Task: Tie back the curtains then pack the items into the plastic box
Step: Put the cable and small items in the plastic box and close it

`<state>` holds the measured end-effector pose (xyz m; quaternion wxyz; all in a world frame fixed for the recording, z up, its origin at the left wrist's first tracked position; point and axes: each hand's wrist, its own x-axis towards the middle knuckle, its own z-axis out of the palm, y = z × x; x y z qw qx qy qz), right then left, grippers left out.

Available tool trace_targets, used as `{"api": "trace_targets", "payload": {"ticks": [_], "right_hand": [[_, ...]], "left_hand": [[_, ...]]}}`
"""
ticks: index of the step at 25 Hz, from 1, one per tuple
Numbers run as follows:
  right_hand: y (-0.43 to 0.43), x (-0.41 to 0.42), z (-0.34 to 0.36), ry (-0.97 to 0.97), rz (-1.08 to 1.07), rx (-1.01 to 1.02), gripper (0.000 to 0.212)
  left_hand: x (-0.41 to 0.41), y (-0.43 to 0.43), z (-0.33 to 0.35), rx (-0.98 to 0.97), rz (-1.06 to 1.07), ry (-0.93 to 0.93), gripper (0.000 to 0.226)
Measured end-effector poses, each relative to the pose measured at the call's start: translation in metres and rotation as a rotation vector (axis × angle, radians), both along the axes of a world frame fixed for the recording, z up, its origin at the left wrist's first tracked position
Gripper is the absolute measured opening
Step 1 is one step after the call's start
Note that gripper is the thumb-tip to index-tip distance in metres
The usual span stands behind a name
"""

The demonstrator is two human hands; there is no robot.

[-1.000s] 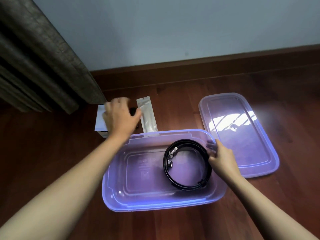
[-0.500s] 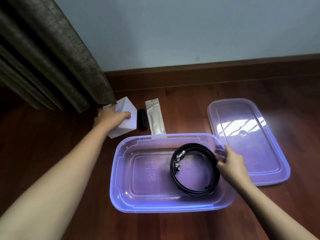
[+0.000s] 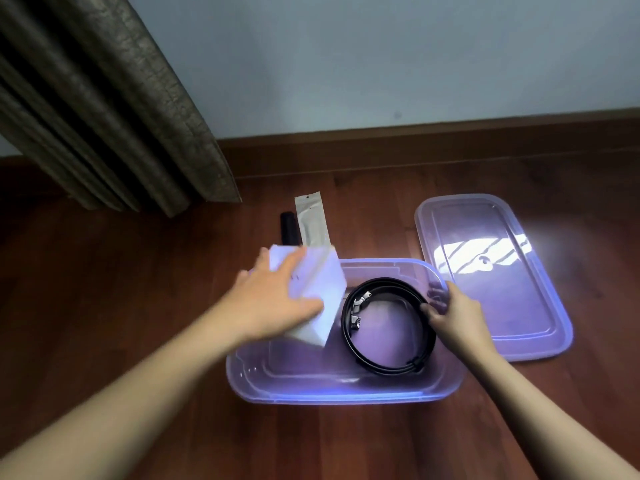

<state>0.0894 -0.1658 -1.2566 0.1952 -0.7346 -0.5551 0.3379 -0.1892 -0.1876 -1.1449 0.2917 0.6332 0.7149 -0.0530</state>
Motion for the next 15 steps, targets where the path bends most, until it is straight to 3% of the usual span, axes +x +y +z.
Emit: {"api": "trace_targets", "payload": {"ticks": [2,5,10,15], "right_hand": [[0.0,0.0,-0.001,0.002,0.013,0.002,0.038],[0.0,0.002,-0.001,0.014,0.033,0.0,0.048],[0.002,0.002,-0.003,0.037,0.038,-0.028,0.054],[0.003,0.002,-0.004,0.007,0.056,-0.028,0.051]], "left_hand": [[0.016,-0.026,-0.032,-0.006,-0.064,0.148,0.083],[0.013,-0.038,-0.066,0.051,-0.001,0.216,0.078],[0.015,-0.03,-0.082,-0.038,0.009,0.216,0.116],[0.018,-0.033,-0.089,-0.044,-0.028,0.271,0.109]]}}
